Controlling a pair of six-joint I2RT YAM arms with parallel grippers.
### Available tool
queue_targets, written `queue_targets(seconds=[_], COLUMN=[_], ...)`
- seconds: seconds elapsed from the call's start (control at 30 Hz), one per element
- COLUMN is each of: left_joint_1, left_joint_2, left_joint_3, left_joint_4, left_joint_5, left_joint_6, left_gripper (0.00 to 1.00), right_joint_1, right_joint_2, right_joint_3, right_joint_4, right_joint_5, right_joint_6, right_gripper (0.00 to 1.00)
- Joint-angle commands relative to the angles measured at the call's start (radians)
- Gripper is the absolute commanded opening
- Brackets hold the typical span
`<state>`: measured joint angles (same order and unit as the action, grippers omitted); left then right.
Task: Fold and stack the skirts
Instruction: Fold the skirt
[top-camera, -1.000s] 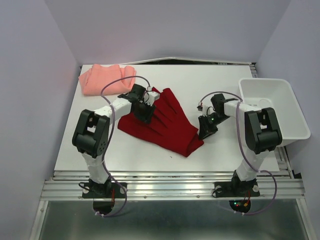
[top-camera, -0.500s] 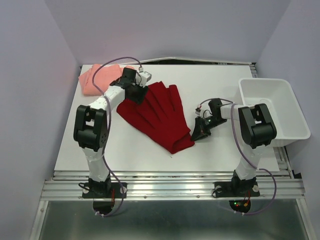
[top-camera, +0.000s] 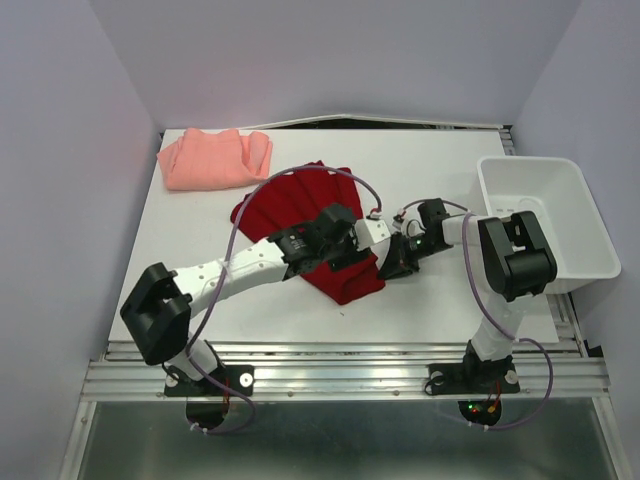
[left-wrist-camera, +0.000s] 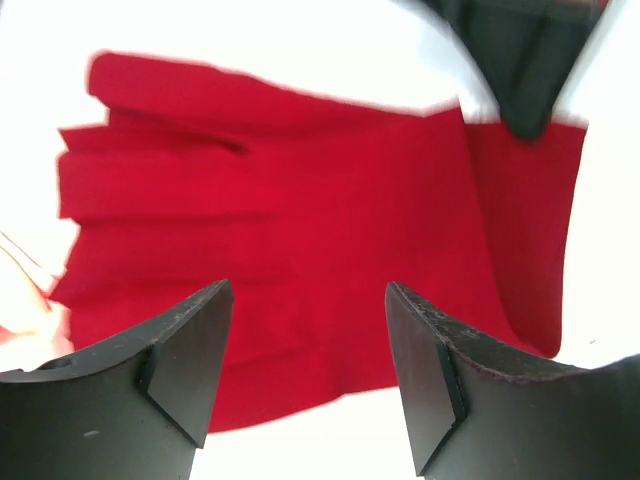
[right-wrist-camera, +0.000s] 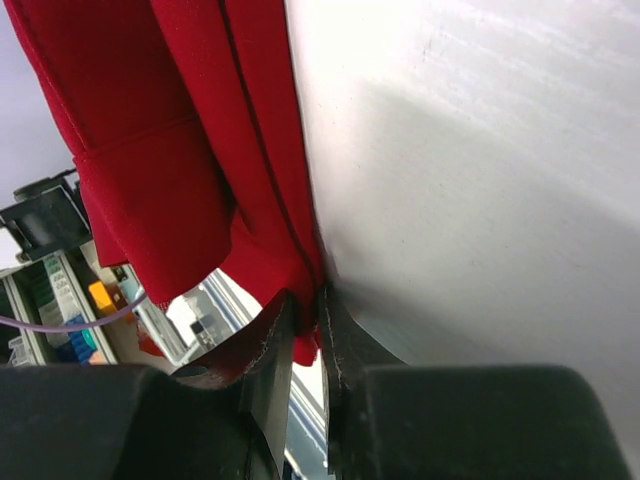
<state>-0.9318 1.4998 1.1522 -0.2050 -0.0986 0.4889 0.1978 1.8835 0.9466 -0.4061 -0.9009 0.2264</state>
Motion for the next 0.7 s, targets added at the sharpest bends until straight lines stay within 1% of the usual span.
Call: queue_targets(seconds=[0.0, 0.1, 0.27, 0.37, 0.4, 0.43, 0.6, 0.67], left_joint_1=[-0.079, -0.142, -0.170, -0.177, -0.180, -0.188, -0.196, -0.196], left_joint_2=[0.026, 0.049, 0.100, 0.115, 0.120, 0.137, 0.189, 0.206], left_joint_3=[-0.074, -0.109, -0.091, -0.082, -0.082, -0.082, -0.089, -0.094], left_joint_4=[0.041, 0.081, 0.095, 0.098, 0.099, 0.098, 0.099, 0.101], left_joint_5=[-0.145, -0.203, -0.204, -0.190, -0.188, -0.194, -0.228, -0.239], left_joint_6=[-0.007, 0.007, -0.012, -0.018, -0.018, -0.018, -0.004, 0.002], left_gripper=[0.74, 0.75, 0.76, 0.76, 0.76, 0.76, 0.76, 0.73], right_joint_1=[0.008, 0.017, 0.017, 0.017, 0.017, 0.017, 0.017, 0.017], right_joint_2=[-0.018, -0.011, 0.005, 0.005, 0.005, 0.005, 0.017, 0.032], right_joint_3=[-0.011, -0.011, -0.005, -0.008, -0.008, -0.009, -0.003, 0.001], right_joint_4=[0.085, 0.095, 0.096, 0.096, 0.095, 0.096, 0.093, 0.093], right_joint_5=[0.039, 0.028, 0.017, 0.020, 0.022, 0.023, 0.019, 0.019], right_joint_6=[0.027, 0.036, 0.044, 0.047, 0.047, 0.044, 0.042, 0.042], right_gripper=[0.21, 0.21, 0.22, 0.28, 0.34, 0.36, 0.37, 0.37])
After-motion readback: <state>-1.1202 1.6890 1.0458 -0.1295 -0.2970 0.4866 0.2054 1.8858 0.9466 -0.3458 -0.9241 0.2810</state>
